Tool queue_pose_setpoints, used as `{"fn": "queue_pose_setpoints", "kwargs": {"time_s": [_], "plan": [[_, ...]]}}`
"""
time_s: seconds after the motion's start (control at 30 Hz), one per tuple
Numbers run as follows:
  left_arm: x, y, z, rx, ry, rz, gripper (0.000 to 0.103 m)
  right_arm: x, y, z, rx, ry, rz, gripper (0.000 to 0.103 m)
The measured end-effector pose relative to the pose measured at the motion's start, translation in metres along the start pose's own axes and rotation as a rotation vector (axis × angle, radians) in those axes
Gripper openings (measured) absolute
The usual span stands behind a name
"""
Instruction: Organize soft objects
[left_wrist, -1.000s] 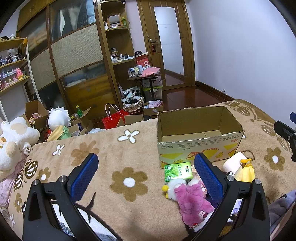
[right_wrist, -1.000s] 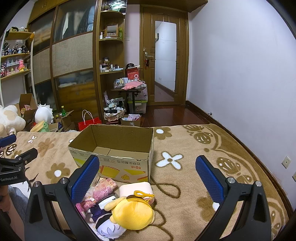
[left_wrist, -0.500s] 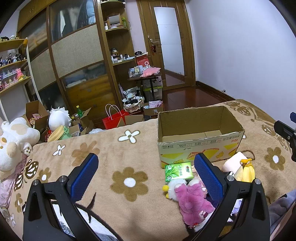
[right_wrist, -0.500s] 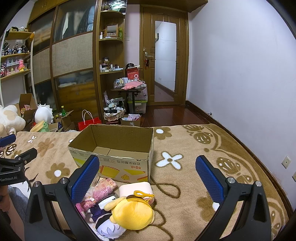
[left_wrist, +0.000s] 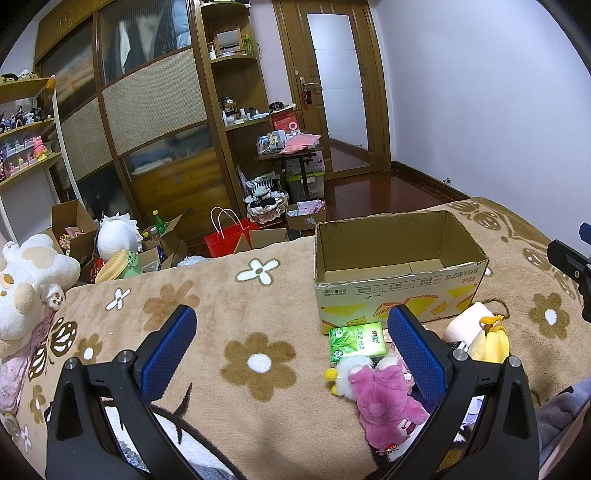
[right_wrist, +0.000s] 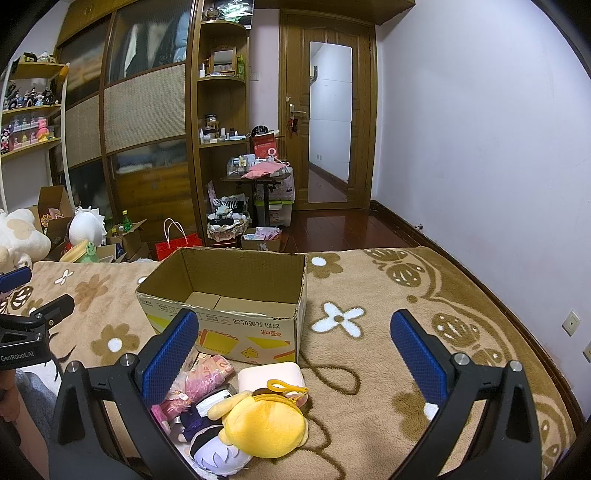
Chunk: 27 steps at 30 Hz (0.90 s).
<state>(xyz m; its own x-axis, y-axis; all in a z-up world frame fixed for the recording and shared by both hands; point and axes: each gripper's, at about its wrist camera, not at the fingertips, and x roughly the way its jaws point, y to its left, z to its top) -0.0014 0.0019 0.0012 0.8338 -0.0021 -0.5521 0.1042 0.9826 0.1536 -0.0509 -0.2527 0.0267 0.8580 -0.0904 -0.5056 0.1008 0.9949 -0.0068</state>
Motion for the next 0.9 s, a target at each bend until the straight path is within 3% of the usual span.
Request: {"fn": "queue_pose_setpoints", "kwargs": {"time_s": [0.9], "plan": [[0.0002,0.0029,-0.0004,0.002,0.011,0.0,0.102,0.0019,0.0005,0.0005,0.0,0.005,-0.001,0.103]]}}
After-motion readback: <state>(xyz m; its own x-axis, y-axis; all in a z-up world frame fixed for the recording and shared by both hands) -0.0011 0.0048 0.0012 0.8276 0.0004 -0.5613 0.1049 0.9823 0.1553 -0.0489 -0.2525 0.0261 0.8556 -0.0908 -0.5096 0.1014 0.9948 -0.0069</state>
